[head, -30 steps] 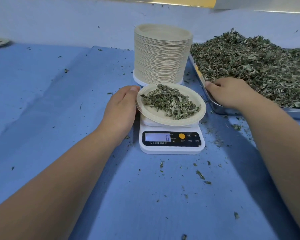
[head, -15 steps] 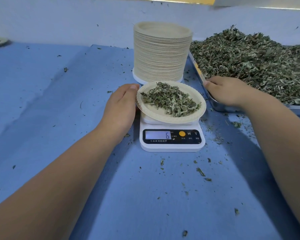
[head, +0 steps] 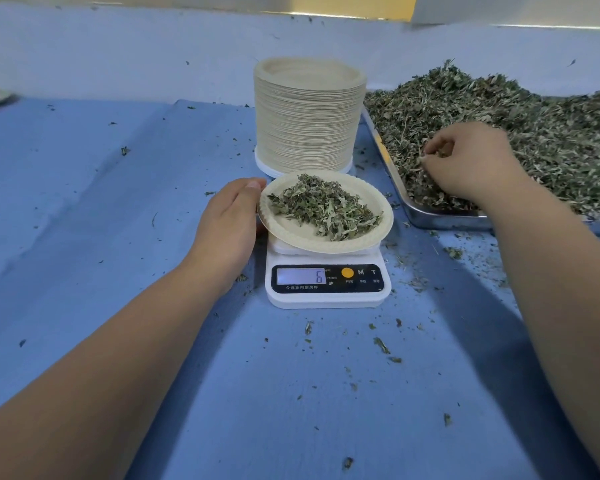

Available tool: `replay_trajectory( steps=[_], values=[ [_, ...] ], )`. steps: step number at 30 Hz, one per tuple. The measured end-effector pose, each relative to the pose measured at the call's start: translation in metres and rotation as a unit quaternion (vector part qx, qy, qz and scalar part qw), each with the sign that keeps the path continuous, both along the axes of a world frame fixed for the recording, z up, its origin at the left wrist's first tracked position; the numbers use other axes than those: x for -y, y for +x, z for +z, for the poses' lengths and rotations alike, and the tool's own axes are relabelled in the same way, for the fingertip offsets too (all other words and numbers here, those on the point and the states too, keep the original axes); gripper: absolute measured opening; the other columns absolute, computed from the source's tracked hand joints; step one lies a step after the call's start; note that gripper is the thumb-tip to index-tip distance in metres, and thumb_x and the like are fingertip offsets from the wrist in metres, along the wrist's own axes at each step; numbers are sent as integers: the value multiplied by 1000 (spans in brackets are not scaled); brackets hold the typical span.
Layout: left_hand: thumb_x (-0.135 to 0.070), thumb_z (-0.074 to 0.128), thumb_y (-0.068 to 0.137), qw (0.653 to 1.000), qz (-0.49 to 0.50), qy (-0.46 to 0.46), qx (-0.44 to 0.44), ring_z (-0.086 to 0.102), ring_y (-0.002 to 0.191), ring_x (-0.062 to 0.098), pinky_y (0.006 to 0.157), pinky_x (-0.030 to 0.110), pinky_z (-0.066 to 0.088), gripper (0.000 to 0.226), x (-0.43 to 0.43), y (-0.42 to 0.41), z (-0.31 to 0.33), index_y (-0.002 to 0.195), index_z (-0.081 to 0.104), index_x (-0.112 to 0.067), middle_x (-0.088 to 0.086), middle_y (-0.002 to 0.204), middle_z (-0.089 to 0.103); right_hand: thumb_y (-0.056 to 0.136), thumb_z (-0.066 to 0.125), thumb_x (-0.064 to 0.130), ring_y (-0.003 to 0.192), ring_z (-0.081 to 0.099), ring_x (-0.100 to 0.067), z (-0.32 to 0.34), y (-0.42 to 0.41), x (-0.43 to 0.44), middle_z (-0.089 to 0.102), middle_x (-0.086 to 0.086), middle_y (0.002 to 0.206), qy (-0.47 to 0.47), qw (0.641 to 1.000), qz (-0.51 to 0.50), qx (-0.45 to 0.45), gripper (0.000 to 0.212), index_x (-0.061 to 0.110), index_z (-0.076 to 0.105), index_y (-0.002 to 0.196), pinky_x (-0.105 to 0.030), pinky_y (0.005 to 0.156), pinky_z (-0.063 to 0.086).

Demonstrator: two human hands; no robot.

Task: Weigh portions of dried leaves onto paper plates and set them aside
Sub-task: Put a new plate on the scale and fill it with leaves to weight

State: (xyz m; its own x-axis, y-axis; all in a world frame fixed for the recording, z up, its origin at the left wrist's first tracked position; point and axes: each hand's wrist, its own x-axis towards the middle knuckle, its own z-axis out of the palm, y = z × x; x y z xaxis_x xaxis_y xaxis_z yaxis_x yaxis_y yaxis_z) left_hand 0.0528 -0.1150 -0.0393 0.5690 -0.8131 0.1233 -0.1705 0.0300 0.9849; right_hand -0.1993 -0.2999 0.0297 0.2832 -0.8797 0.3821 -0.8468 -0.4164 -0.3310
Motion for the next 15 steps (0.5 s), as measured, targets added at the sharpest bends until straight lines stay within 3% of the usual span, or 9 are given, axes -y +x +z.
replay_trajectory(
  steps=[4,9,12,15],
  values=[
    [-49,42,87,1000,2,2,2,64,109,1,106,43,50,40,1,1,-1,107,73,-35,-20,110,71,94,58,19,64,57,-15,-1,-2,-3,69,-3,102,-55,998,3,36,21,18,73,108,-26,75,44],
    [-50,41,87,1000,1,4,1,62,117,8,108,45,48,41,1,1,-2,110,72,-35,-15,118,70,95,57,20,57,54,-9,5,1,-9,64,5,88,-91,992,13,90,21,21,75,106,-19,62,39],
    [-51,42,87,1000,1,5,-4,64,114,6,107,44,50,41,1,1,-2,109,73,-36,-16,116,70,94,59,25,70,57,-11,12,5,-14,64,11,91,-107,986,28,129,21,24,75,108,-23,78,45],
    [-50,41,87,1000,5,7,-8,65,108,2,104,43,51,40,1,1,-1,107,74,-35,-17,112,71,93,62,29,80,60,-5,20,17,-22,65,17,88,-110,974,59,188,18,28,76,105,-22,83,49]
  ],
)
